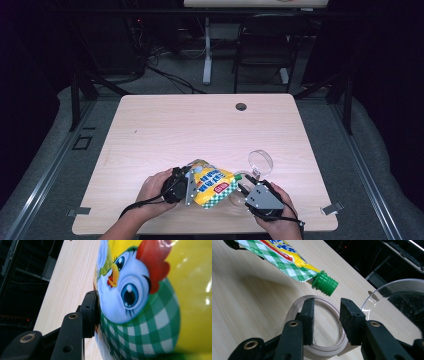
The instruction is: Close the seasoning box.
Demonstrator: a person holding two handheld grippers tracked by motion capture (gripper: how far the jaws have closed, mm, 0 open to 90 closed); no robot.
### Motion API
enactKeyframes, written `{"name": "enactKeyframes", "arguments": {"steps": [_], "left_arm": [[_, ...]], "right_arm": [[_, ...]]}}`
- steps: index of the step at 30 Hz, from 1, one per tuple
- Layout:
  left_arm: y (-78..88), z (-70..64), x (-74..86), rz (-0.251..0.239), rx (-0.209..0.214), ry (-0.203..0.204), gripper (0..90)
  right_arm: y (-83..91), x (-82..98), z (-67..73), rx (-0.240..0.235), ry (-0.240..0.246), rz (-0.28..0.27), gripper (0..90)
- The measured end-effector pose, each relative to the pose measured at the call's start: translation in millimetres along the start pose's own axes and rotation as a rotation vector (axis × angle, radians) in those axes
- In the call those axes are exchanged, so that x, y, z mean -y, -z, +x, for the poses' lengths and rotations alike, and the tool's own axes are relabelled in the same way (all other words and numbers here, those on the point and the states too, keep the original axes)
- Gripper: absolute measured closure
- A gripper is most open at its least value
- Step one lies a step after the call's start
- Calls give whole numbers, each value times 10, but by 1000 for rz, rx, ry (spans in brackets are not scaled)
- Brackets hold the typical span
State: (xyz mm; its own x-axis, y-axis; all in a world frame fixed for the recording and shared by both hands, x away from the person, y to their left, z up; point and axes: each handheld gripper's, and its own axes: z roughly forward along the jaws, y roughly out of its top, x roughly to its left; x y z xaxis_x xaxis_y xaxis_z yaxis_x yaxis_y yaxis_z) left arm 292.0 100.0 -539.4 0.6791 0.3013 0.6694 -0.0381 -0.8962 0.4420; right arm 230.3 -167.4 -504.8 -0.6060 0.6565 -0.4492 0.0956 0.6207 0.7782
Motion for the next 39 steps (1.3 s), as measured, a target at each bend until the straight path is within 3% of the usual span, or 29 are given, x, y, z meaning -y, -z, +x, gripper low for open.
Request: {"name": "enactKeyframes", "arguments": {"steps": [10,16,24,34,39], "left_arm": [[17,12,-12,4,-10,-12,595],[10,-13,-27,20,-6,-42,596],[-4,-10,-30,21,-6,-42,596],[-2,-1,-41,19,-11,-58,596],[26,7,-67,30,-21,-86,596]], "right_arm": [[-15,-15,29,20,39,2,628],[-30,-26,39,35,53,11,610],[-40,-31,47,42,72,13,609],[-59,-54,75,41,124,27,602],[-66,-92,96,47,155,26,593]]}}
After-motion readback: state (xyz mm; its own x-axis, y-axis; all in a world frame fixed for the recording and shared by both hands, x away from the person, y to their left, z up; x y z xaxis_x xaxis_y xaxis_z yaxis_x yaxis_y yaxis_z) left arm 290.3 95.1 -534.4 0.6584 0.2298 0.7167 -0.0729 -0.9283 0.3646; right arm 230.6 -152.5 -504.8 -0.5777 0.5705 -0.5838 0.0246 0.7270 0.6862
